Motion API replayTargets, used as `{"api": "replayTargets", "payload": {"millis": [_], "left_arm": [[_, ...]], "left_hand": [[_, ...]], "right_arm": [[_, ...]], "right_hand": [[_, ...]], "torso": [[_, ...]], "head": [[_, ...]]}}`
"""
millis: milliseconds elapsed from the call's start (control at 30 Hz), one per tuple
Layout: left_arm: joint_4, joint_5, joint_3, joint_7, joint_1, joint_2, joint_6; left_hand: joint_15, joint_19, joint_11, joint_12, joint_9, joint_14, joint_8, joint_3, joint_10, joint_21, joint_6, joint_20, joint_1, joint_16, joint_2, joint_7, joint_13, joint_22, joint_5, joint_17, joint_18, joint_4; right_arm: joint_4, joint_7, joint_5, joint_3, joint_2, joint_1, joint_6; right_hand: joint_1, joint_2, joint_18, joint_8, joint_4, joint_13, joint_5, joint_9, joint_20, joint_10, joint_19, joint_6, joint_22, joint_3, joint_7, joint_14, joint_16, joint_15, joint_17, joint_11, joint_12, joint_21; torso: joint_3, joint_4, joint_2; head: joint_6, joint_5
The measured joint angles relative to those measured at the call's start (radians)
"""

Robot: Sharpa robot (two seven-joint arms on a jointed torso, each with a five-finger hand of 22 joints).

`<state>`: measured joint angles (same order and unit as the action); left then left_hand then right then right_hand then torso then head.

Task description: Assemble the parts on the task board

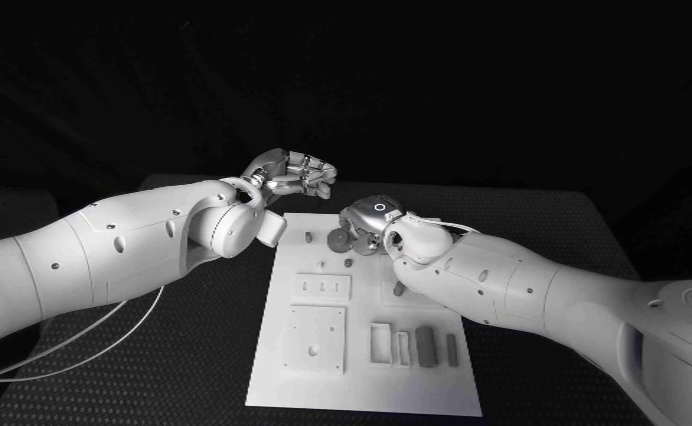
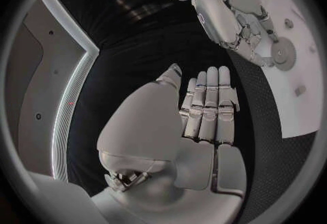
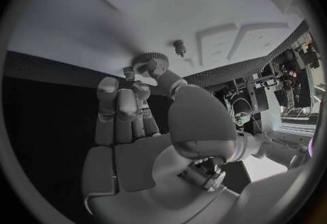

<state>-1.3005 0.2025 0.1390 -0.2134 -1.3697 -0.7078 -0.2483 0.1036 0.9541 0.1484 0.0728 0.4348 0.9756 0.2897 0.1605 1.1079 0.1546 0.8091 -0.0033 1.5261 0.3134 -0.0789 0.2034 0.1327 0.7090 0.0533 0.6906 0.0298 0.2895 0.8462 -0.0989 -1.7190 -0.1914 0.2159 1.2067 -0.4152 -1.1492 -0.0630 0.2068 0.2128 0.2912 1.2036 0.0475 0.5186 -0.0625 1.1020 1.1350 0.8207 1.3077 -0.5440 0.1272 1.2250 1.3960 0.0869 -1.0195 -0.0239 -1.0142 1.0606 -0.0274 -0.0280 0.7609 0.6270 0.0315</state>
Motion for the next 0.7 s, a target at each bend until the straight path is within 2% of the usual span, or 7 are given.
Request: {"api": "replayTargets", "payload": {"millis": [33, 100, 300, 533, 700], "left_arm": [[0.0, 0.0, 0.0, 0.0, 0.0, 0.0, 0.0], [0.0, 0.0, 0.0, 0.0, 0.0, -0.001, 0.0], [-0.002, 0.0, 0.0, 0.0, 0.0, -0.009, 0.0], [0.0, 0.0, 0.0, 0.001, 0.0, -0.021, 0.0], [0.003, 0.0, 0.0, 0.001, 0.0, -0.023, 0.0]], "left_hand": [[0.0, 0.0, 0.0, 0.0, 0.0, 0.0, 0.0, 0.0, 0.0, 0.0, 0.0, 0.0, 0.0, 0.0, 0.0, 0.0, 0.0, 0.001, 0.0, 0.0, 0.0, 0.0], [0.0, 0.0, 0.0, 0.0, 0.0, 0.0, 0.0, 0.0, 0.0, 0.0, 0.0, 0.0, 0.0, 0.0, 0.0, 0.0, 0.0, 0.001, 0.0, 0.0, 0.0, 0.0], [0.0, 0.0, 0.0, 0.0, 0.0, 0.0, 0.0, 0.0, 0.0, 0.0, 0.0, 0.0, 0.0, 0.0, 0.0, 0.0, 0.0, 0.001, 0.0, 0.001, 0.0, 0.0], [0.0, 0.0, 0.0, 0.0, 0.0, 0.0, 0.0, 0.0, 0.0, 0.0, 0.0, 0.0, 0.0, 0.0, 0.0, 0.0, 0.0, 0.0, 0.0, 0.001, 0.0, 0.0], [0.0, 0.0, 0.0, 0.0, 0.0, 0.0, 0.0, 0.0, 0.0, 0.0, 0.0, 0.0, 0.0, 0.0, 0.0, 0.0, 0.0, 0.0, 0.0, 0.001, 0.0, 0.0]], "right_arm": [[0.001, 0.0, 0.002, 0.0, 0.002, 0.0, 0.001], [0.004, 0.0, 0.007, 0.0, 0.01, 0.0, 0.002], [0.046, 0.002, 0.032, 0.001, 0.055, 0.011, 0.0], [0.147, 0.015, 0.077, 0.032, 0.138, 0.037, -0.015], [0.208, 0.037, 0.123, 0.06, 0.216, 0.043, -0.037]], "right_hand": [[0.003, 0.013, 0.0, 0.0, 0.0, 0.0, 0.0, 0.001, -0.001, 0.0, -0.003, 0.0, 0.0, 0.0, 0.0, 0.0, 0.0, 0.0, 0.0, 0.0, 0.0, 0.0], [0.008, 0.025, 0.0, 0.0, 0.0, 0.0, 0.0, 0.002, -0.001, 0.0, -0.004, 0.0, 0.0, 0.0, 0.0, 0.0, 0.0, 0.0, 0.0, 0.0, 0.0, 0.0], [0.009, 0.027, 0.0, 0.004, 0.0, 0.0, 0.0, 0.006, -0.002, 0.0, -0.005, 0.0, 0.0, 0.0, 0.0, 0.0, 0.0, 0.0, -0.003, 0.0, 0.0, 0.0], [0.009, 0.027, 0.0, 0.004, 0.0, 0.0, 0.0, 0.006, -0.002, 0.0, -0.005, 0.0, 0.0, 0.0, 0.0, 0.0, 0.0, 0.0, -0.004, 0.0, 0.0, 0.0], [0.009, 0.027, 0.0, 0.011, 0.0, 0.0, 0.0, 0.01, 0.0, 0.0, -0.006, 0.0, 0.0, 0.0, 0.0, -0.001, 0.0, -0.001, -0.005, 0.001, 0.0, 0.0]], "torso": [[0.0001, 0.0, 0.0], [0.0001, 0.0006, 0.0], [0.0017, 0.0031, -0.001], [0.0032, 0.0063, -0.001], [0.0062, 0.0135, -0.003]], "head": [[0.0, 0.0], [0.001, 0.0], [0.0, 0.002], [-0.004, 0.002], [-0.007, 0.002]]}}
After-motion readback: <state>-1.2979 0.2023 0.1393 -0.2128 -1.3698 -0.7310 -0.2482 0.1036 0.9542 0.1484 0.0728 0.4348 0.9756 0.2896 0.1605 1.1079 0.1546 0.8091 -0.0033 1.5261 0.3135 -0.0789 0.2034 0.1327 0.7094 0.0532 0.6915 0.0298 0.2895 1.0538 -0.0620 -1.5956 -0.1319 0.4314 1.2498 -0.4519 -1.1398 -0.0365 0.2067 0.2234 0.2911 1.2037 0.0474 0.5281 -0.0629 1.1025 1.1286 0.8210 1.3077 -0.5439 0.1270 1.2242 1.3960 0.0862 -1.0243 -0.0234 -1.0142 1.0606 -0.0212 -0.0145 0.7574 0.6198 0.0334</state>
